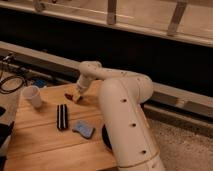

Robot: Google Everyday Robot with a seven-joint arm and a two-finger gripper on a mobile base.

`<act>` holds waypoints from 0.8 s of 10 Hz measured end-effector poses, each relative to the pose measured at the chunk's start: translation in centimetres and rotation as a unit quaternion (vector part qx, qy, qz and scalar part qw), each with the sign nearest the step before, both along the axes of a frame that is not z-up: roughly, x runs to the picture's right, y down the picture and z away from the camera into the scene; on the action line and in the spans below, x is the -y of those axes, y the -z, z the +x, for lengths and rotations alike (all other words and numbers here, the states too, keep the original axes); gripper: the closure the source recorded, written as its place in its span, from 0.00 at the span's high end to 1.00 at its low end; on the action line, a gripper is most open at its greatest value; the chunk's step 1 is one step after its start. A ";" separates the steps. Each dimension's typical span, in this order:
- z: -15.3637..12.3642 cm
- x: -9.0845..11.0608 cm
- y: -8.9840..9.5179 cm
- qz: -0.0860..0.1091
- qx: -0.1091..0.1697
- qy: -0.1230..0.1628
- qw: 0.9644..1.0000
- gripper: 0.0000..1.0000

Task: Drag the pepper across the table

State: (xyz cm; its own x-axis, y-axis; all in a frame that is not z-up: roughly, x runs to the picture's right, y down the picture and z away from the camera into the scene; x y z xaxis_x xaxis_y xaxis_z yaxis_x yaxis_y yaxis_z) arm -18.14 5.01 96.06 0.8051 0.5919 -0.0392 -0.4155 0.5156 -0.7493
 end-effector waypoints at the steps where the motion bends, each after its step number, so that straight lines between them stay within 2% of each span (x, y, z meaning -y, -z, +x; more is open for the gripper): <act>1: -0.2 0.8 0.5 0.018 -0.003 -0.011 1.000 0.00; 2: -0.1 1.6 1.1 0.030 -0.007 -0.018 0.999 0.00; 4: -0.7 4.1 3.5 0.067 -0.016 -0.027 0.997 0.00; 5: -0.9 4.9 4.2 0.076 -0.021 -0.029 0.996 0.00; 7: -0.8 5.5 5.3 0.077 -0.029 -0.040 0.996 0.00; 8: -0.5 5.4 5.2 0.074 -0.033 -0.045 0.996 0.00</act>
